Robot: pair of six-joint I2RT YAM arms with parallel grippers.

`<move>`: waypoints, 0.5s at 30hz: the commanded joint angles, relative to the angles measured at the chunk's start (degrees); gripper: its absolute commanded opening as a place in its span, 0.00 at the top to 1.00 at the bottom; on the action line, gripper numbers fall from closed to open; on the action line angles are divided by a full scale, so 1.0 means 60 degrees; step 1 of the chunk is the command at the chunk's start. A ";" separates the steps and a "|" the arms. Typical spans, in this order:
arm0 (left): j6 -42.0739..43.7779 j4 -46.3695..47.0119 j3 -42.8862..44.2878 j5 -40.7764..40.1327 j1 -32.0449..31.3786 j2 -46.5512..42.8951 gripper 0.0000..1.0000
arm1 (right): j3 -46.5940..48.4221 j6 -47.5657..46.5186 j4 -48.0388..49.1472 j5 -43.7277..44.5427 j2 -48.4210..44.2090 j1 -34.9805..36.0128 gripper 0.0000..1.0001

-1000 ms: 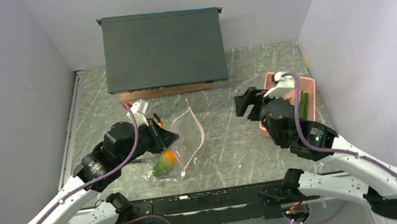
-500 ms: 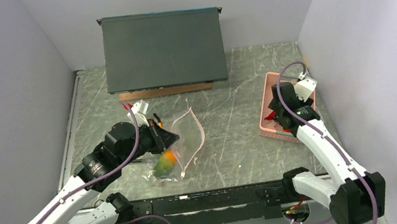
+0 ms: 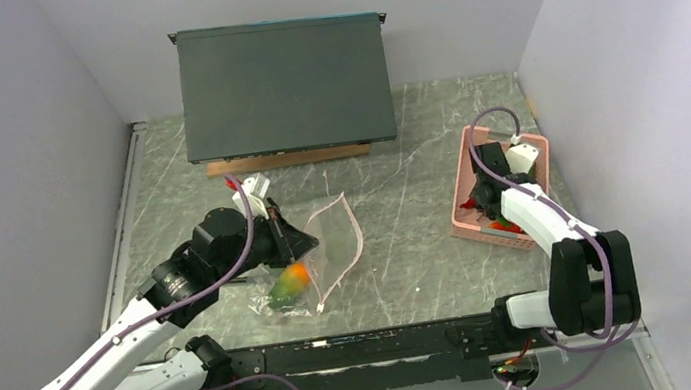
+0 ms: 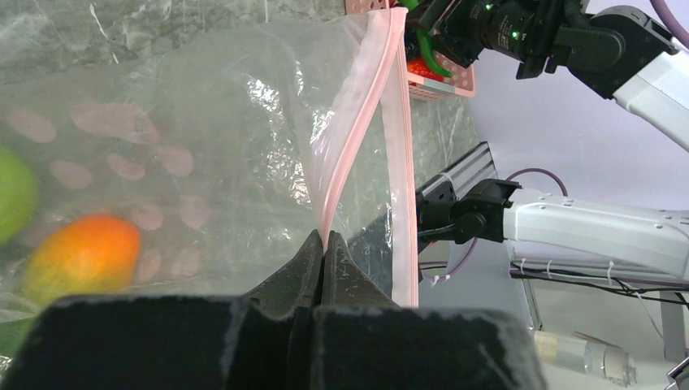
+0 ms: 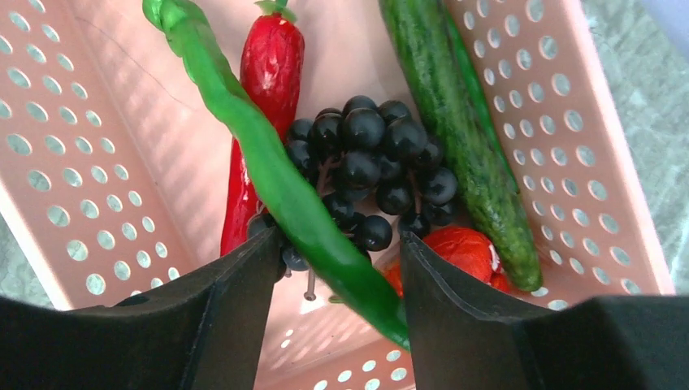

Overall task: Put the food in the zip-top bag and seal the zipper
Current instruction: Pick up the fake vegetable from the bin.

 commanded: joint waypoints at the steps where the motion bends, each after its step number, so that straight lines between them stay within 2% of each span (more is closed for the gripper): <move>1: 0.0199 0.0498 0.0273 0.0315 -0.0047 -0.0039 1.00 | 0.0119 -0.0275 0.0706 -0.0324 0.0140 -0.0051 0.43; 4: 0.0140 0.0492 0.0200 0.0260 -0.0037 -0.0186 1.00 | 0.0098 -0.0272 0.0943 -0.0386 0.0307 -0.0050 0.48; 7: 0.0094 0.0490 0.0188 0.0237 -0.0038 -0.0291 1.00 | 0.0331 -0.0301 0.0852 -0.0374 0.0650 -0.0033 0.59; 15: -0.0019 0.0679 0.0084 0.0447 -0.0051 -0.0290 1.00 | 0.0363 -0.0336 0.1022 -0.0874 0.1251 -0.0030 0.54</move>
